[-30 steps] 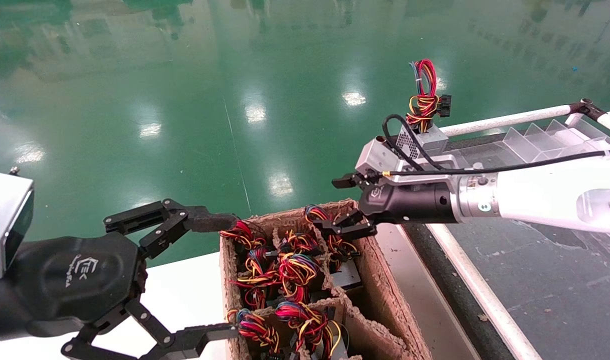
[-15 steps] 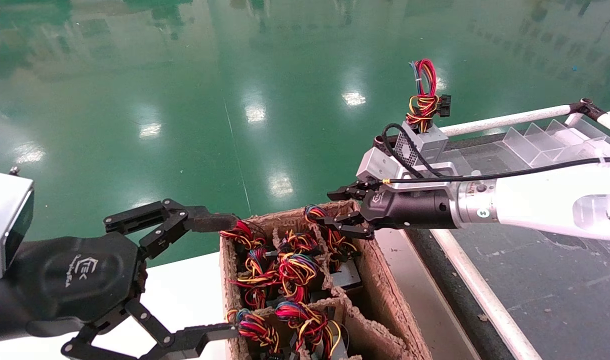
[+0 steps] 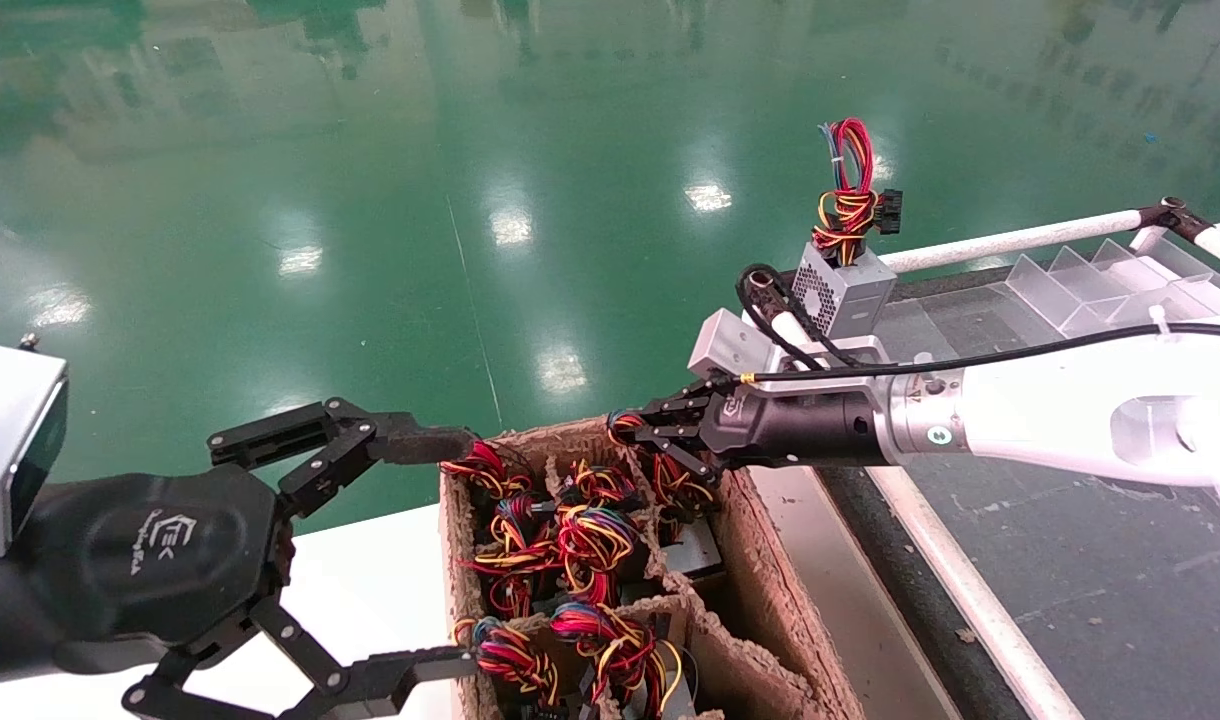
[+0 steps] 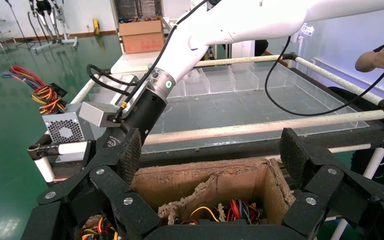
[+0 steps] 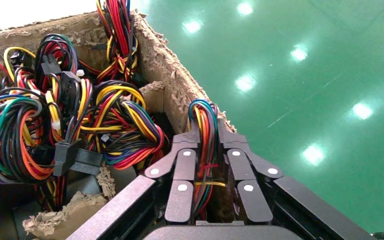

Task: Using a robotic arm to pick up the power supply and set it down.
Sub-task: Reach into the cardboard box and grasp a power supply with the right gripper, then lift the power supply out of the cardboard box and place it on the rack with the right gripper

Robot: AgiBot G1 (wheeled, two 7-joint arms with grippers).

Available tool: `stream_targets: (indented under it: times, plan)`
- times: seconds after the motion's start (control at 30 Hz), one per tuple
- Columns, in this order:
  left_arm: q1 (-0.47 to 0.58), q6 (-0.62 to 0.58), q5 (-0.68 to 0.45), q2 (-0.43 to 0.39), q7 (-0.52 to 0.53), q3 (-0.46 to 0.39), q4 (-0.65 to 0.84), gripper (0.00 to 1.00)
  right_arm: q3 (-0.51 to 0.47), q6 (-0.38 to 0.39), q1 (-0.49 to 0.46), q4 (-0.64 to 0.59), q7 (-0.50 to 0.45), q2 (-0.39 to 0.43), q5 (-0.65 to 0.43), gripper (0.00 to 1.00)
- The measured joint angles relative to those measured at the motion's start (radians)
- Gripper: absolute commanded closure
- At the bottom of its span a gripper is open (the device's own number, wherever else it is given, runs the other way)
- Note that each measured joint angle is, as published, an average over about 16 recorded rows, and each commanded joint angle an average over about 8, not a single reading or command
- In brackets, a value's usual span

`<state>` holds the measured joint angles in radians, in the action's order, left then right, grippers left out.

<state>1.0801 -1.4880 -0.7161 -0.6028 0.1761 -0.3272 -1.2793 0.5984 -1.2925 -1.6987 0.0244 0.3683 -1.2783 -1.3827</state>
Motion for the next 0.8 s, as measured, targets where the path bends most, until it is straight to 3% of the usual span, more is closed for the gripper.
stream_targets:
  times: [0.4,0.8]
  plan:
    - [0.0,0.0,0.0,0.0,0.0,-0.001,0.0,0.0,-0.026,-0.015,0.014,-0.012,0.026,0.011,0.037,1.0]
    - [0.0,0.0,0.001,0.0,-0.001,-0.001,0.0,0.0,-0.082,-0.079,0.012,-0.013,0.043,0.062,0.118,1.0]
